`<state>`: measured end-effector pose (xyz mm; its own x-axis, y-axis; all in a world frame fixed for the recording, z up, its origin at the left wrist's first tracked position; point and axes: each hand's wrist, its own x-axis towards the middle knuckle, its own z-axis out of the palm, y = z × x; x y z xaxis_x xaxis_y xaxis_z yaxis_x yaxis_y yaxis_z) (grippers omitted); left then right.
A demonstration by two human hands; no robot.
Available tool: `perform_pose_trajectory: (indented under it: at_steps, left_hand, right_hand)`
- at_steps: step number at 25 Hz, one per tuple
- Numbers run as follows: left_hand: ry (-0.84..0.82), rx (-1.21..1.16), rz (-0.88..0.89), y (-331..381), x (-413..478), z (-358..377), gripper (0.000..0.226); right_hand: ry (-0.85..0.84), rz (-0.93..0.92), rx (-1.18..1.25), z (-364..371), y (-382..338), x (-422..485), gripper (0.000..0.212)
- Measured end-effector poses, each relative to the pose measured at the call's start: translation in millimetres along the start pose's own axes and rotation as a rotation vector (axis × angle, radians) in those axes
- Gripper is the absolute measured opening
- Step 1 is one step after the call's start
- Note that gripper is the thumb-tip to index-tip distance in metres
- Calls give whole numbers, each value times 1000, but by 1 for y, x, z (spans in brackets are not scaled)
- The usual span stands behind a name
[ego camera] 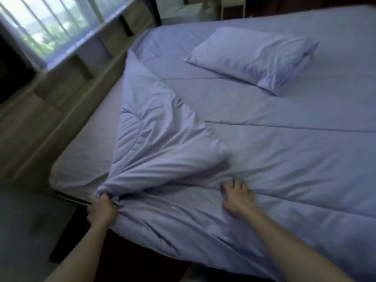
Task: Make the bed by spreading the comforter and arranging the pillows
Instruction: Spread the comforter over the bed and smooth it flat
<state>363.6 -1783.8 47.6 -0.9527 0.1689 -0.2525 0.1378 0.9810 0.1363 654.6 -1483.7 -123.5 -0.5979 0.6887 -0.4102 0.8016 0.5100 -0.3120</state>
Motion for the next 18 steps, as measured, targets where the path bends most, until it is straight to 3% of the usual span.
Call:
perform_pose_trajectory:
  at_steps: [2, 3, 5, 7, 9, 11, 13, 15, 18]
  left_hand:
    - [-122, 22, -203, -30, -7, 2, 61]
    - [-81, 61, -149, -30, -10, 2, 56]
    - [105, -13, 209, -4, -18, 10, 33]
    - [117, -120, 557, 49, -16, 27, 25]
    - [-13, -38, 873, 109, 0, 53, 42]
    - [-56, 284, 1097, 153, 21, 88, 79]
    - [-124, 553, 1185, 181, 36, 116, 107]
    - [-198, 567, 1261, 187, 59, 130, 101]
    - [-45, 462, 1319, 173, 111, 101, 97]
  right_hand:
    - [-6, -95, -29, 13, -16, 11, 71]
    - [-44, -143, -29, 19, -25, 13, 77]
    - [-95, -191, -34, 29, -44, 14, 85]
    - [-99, -199, -21, 37, -57, 16, 86]
    - [-84, -173, 8, 44, -58, 11, 84]
    - [-10, -87, 4, 54, -50, 10, 89]
    - [27, 17, -1, 62, -50, 1, 94]
    - [87, 112, 24, 77, -63, -10, 97]
    - [116, 288, 97, 91, -99, -9, 98]
